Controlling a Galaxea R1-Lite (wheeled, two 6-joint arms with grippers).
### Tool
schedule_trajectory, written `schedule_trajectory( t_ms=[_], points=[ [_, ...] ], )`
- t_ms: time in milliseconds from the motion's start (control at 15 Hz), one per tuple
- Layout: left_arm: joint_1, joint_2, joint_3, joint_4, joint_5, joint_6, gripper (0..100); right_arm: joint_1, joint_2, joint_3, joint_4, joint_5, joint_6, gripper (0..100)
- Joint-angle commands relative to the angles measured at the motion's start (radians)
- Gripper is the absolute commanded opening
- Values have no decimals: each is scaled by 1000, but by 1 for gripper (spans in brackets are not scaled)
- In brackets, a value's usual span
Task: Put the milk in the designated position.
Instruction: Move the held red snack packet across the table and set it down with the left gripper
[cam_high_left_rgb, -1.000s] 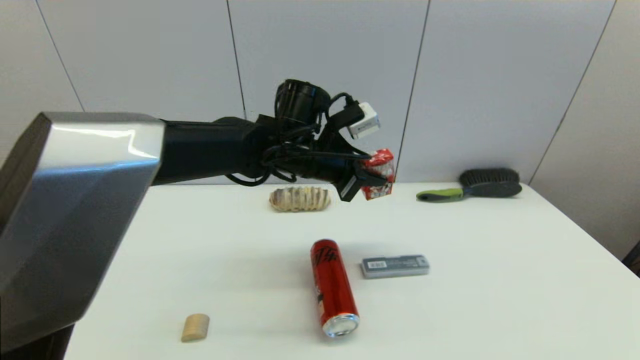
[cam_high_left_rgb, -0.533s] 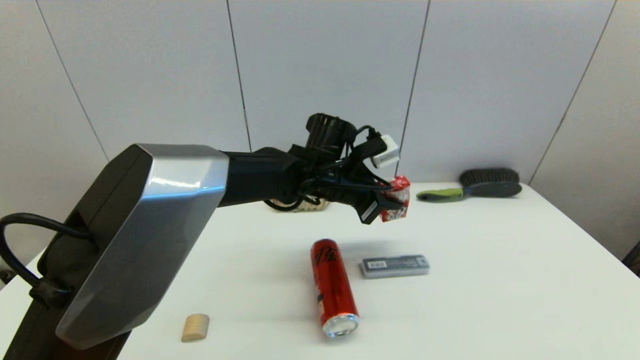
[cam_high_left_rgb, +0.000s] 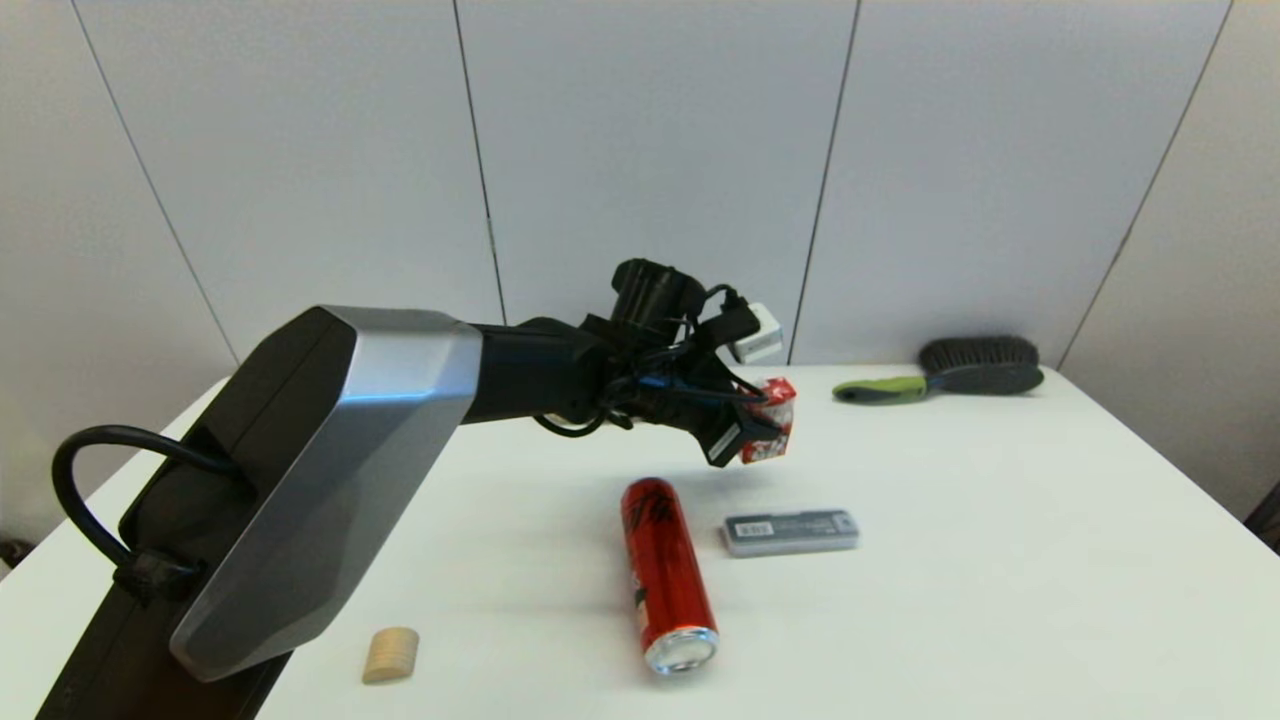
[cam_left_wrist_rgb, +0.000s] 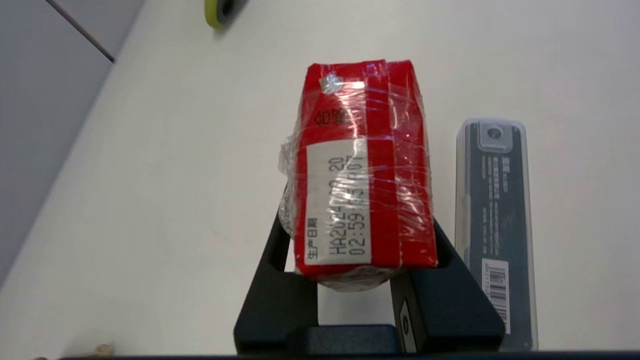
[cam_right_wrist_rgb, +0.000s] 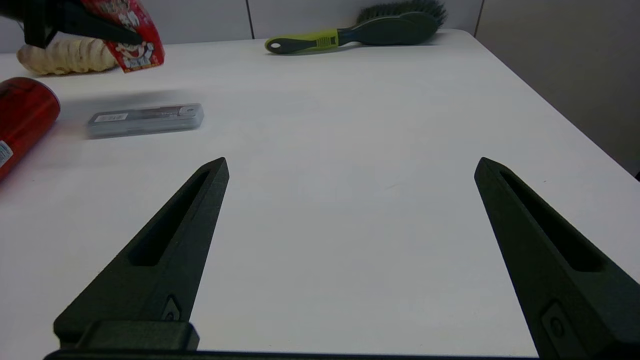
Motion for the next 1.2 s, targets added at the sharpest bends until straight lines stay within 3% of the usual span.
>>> schedule_trajectory(
  t_ms=[67, 1067, 1133, 1200],
  points=[
    [9, 12, 2, 29, -6, 2, 0, -1, 1, 0, 0, 0, 0, 100],
    [9, 42, -1, 25, -8, -1, 0, 1, 1, 0, 0, 0, 0, 100],
    [9, 41, -6, 25, -8, -3, 100, 1, 0, 0, 0, 0, 0, 100],
    [9, 41, -6, 23, -8, 0, 100, 1, 0, 0, 0, 0, 0, 100]
  ],
)
